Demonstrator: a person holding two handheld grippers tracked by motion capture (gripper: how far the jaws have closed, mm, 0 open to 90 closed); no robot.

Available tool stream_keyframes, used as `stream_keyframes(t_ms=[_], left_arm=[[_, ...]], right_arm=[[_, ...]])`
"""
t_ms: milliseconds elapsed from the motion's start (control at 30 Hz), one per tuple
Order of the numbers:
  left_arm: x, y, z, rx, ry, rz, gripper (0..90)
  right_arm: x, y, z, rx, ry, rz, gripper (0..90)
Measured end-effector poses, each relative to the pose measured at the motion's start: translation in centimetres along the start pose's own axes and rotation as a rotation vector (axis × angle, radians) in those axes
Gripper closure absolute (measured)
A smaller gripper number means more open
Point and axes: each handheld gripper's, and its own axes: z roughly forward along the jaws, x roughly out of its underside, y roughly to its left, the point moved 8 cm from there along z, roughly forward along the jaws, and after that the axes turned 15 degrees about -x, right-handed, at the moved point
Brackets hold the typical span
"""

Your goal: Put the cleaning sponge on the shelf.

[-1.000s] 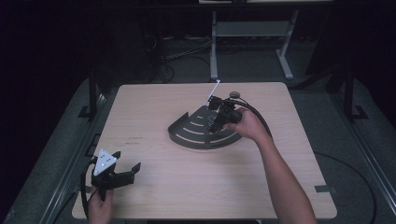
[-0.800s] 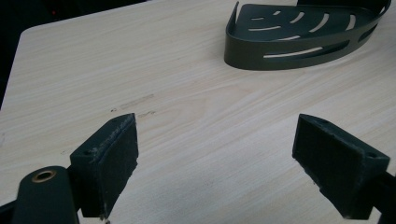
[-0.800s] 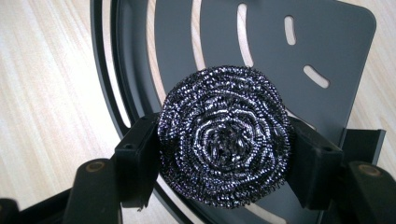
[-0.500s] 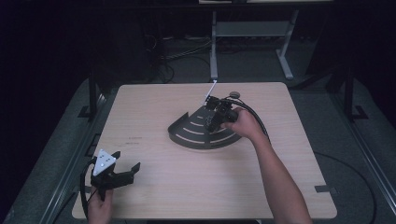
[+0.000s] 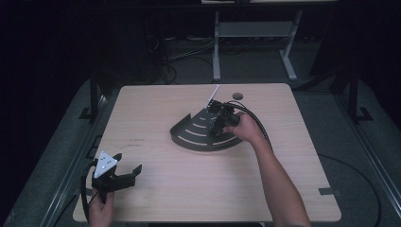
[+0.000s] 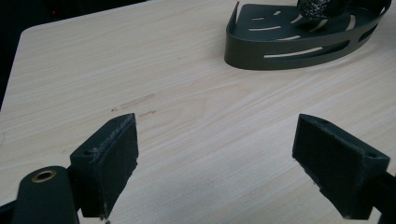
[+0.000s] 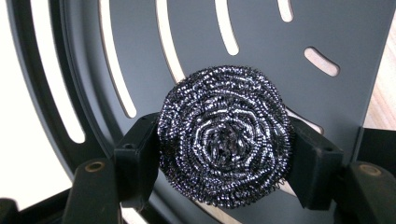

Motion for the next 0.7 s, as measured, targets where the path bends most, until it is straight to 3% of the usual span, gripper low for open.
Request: stream_keyframes(t_ms=[700], left_arm=[[-0.02, 0.14, 0.01, -0.003, -0.001, -0.004, 13.8]], right_arm=[[-0.10, 0.02, 1.08, -0.009, 0.025, 0.016, 33.6]])
